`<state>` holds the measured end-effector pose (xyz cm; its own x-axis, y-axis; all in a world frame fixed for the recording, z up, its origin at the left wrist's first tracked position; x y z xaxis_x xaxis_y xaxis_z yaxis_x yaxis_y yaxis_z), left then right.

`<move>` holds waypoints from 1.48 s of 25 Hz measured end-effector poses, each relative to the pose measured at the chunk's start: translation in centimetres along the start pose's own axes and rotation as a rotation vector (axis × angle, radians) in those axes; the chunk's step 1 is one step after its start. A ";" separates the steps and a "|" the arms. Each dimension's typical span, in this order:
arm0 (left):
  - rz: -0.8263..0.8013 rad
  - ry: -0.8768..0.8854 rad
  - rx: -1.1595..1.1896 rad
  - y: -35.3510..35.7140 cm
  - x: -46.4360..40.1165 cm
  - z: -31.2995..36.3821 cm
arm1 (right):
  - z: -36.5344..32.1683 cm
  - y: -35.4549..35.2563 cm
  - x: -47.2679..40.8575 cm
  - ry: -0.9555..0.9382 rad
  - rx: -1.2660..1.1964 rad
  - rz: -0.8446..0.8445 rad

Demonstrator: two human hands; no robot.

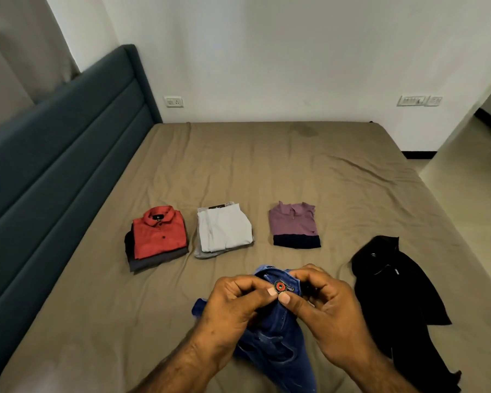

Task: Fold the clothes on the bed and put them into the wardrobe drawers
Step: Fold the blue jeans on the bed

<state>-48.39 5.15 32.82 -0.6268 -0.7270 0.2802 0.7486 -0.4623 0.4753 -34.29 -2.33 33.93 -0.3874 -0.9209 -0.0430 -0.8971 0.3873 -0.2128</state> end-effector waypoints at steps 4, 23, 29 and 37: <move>-0.151 0.017 -0.055 0.2 0.6 0.5 | -0.1 0.3 -0.1 0.014 -0.025 -0.103; 0.080 0.350 -0.175 -0.8 1.5 1.8 | -1.9 -0.2 0.3 -0.053 0.196 0.093; 0.136 0.435 -0.253 -1.4 2.6 2.1 | -3.6 -0.1 0.1 -0.098 0.357 -0.058; -0.082 0.374 -0.250 0.0 1.9 3.5 | -4.8 -0.6 0.6 -0.173 0.269 0.108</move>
<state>-50.35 5.58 36.30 -0.6000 -0.7947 -0.0920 0.7575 -0.6013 0.2543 -34.98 -2.96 38.70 -0.4147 -0.8779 -0.2394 -0.7557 0.4788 -0.4468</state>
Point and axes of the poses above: each hand's wrist, its own x-axis away from the middle knuckle, its own y-axis out of the palm, z = x × y, the point moved 9 cm from there along -x, towards the middle knuckle, and after that the axes turned 13 degrees about x, right-handed, at the moved point
